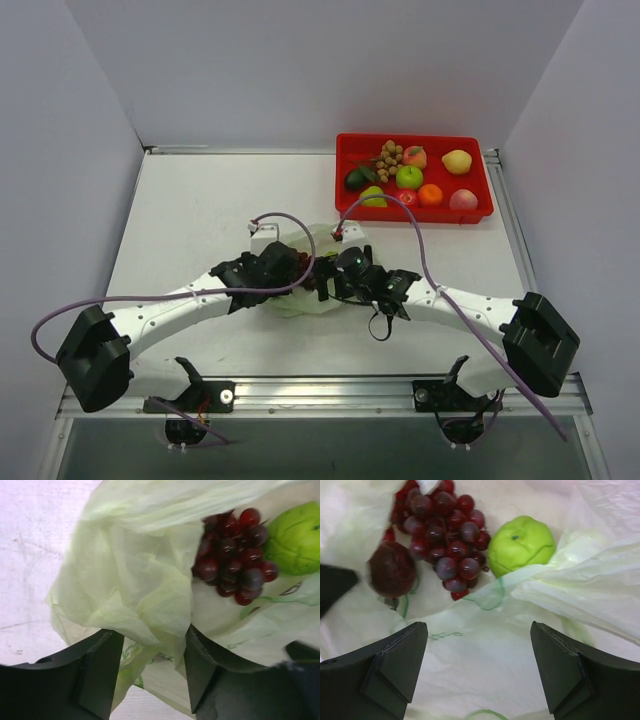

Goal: Untie the knot of the plastic bag and take out the fruit

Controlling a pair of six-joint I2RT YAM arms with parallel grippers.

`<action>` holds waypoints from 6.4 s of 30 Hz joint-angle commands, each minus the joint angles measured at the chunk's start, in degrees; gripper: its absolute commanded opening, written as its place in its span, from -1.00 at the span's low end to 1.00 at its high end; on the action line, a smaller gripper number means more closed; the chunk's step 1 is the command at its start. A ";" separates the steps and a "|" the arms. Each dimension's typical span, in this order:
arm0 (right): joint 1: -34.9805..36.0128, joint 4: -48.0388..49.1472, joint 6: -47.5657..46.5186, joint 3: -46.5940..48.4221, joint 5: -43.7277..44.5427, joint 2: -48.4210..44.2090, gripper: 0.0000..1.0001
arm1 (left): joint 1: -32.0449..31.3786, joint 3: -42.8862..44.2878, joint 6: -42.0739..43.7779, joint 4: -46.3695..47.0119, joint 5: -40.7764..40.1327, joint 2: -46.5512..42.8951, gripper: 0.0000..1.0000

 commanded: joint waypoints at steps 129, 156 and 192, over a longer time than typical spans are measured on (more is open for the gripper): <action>-46.78 -13.36 -24.95 51.68 -22.74 22.12 0.71 | 13.00 -14.68 23.31 9.15 13.30 -21.94 -1.00; -13.11 4.23 -6.04 4.35 -29.33 -2.69 0.64 | 7.02 5.64 18.23 6.08 11.90 -14.11 -1.00; -6.08 -12.48 -20.46 25.80 -11.84 27.54 0.58 | 7.29 -10.64 16.36 7.04 9.44 -17.72 -1.00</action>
